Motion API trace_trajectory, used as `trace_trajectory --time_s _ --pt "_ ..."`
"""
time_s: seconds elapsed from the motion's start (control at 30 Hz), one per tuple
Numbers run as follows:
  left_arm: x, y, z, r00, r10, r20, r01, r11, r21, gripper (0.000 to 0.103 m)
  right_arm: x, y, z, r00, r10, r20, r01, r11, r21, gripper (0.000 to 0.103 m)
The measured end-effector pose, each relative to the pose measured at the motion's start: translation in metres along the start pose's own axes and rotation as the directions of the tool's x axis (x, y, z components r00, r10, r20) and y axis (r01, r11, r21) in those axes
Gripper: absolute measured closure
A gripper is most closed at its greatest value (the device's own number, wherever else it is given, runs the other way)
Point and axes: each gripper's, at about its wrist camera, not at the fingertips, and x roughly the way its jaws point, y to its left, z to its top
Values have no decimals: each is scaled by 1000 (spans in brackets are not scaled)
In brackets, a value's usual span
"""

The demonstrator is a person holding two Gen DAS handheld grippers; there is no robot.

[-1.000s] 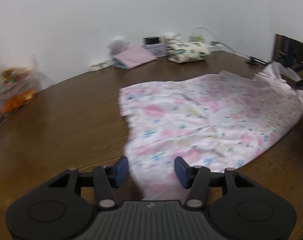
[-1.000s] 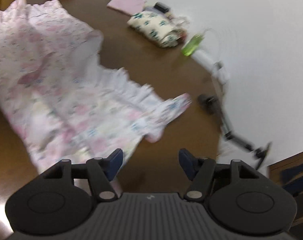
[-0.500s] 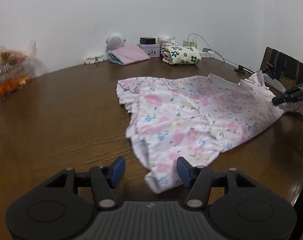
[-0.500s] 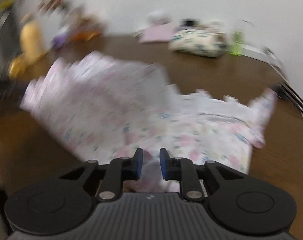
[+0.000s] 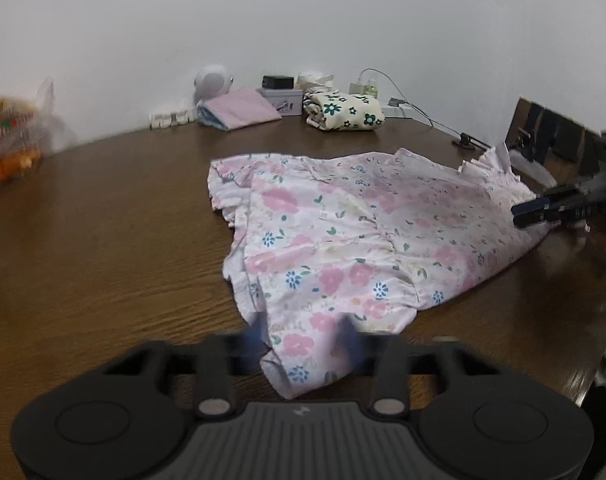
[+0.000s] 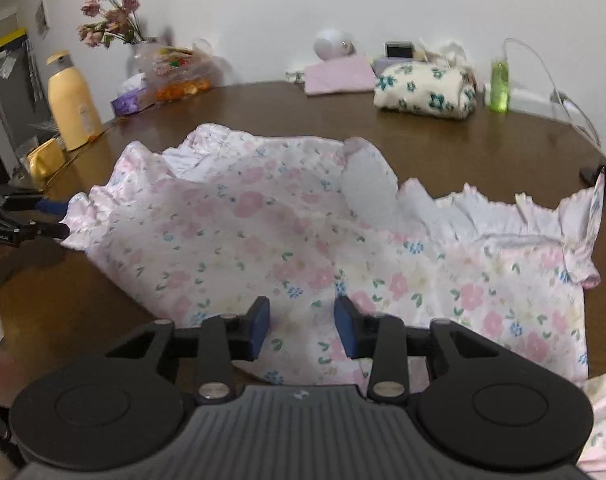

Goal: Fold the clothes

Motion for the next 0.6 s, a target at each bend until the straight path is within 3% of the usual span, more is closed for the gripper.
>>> trace_trajectory --time_s 0.07,0.1,0.37,0.5,0.53,0.6 --pt "2 -3 0 1000 -12 -3 12 1000 23 96 -1 2 -3 1000 -21 -1 21 1000 -17 86" --pt "3 -4 0 1000 -18 -4 19 999 34 98 -2 3 -3 1000 -26 -5 26 999 -35 89" --pt "-10 -11 -7 997 -67 -45 71 993 98 101 -22 14 -17 999 -20 -29 16 993 -117 91" --pt "-29 6 6 999 18 31 -20 998 59 83 -36 20 -12 996 -40 -81 28 989 -144 92" --pt "-35 9 13 998 20 57 -22 999 39 74 -40 22 -8 996 -52 -72 41 988 -150 92" --pt "-43 7 29 989 -33 144 29 999 30 67 -48 31 3 999 -43 -26 38 985 -170 92"
